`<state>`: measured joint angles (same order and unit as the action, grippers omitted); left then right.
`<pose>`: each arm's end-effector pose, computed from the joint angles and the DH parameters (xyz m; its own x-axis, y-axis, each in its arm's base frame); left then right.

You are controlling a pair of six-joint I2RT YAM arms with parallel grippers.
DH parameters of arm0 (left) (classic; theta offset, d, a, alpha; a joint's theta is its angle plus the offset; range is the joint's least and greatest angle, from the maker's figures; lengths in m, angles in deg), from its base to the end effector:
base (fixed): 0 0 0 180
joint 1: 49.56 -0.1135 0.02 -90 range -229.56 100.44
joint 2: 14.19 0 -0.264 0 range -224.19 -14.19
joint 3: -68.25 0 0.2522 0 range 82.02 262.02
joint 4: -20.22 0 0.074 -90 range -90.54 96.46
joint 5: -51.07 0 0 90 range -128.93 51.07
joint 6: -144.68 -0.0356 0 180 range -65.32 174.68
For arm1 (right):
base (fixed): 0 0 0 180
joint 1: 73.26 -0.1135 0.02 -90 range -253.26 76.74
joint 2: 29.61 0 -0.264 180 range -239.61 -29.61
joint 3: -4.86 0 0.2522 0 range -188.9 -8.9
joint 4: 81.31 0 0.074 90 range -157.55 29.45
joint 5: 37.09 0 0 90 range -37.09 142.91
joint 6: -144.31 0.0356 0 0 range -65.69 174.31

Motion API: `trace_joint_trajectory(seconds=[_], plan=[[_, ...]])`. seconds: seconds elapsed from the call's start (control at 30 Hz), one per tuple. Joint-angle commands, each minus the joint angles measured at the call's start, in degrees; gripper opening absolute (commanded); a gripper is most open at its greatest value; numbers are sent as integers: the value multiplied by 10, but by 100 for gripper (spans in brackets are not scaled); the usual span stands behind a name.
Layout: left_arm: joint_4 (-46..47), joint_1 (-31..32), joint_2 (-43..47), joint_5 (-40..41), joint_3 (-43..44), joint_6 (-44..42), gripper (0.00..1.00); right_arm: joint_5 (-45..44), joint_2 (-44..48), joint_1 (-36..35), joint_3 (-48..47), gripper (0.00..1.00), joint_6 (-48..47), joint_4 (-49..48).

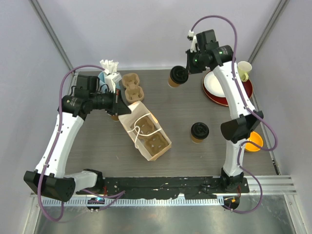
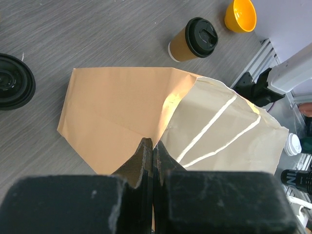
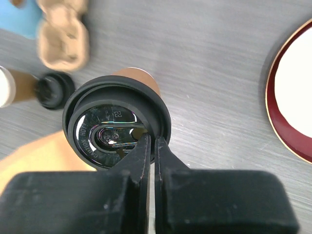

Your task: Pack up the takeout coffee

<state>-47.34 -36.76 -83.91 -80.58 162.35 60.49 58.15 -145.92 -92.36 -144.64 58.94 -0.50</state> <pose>0.2206 -0.0744 0.3964 -0.7285 0.0879 -0.6794 0.5673 0.6334 -0.5262 0.3976 0.1411 0.4074 -0.7267 -0.1666 -0.6664 -0.3264 0.9374 0.1217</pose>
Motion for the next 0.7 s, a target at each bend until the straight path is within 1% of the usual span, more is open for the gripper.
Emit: trace_joint_trajectory(seconds=[0.0, 0.1, 0.2, 0.23, 0.33, 0.4, 0.53, 0.67], plan=[[29, 7, 0, 1, 1, 36, 0, 22, 85, -13, -73, 1, 93, 10], [31, 12, -3, 10, 2, 59, 0, 64, 121, -34, -50, 1, 137, -31], [34, 15, -12, 18, 5, 71, 0, 78, 155, -75, -22, 1, 167, -67], [35, 18, -14, 20, 4, 75, 0, 95, 164, -86, -7, 1, 176, -82], [40, 22, -18, 29, 6, 80, 0, 121, 169, -142, 6, 1, 188, -99], [38, 23, -23, 33, 9, 85, 0, 136, 166, -175, 8, 1, 188, -99], [37, 24, -22, 36, 13, 87, 0, 153, 171, -191, 29, 1, 163, -55], [33, 24, -23, 38, 11, 83, 0, 195, 188, -202, 64, 1, 128, -42]])
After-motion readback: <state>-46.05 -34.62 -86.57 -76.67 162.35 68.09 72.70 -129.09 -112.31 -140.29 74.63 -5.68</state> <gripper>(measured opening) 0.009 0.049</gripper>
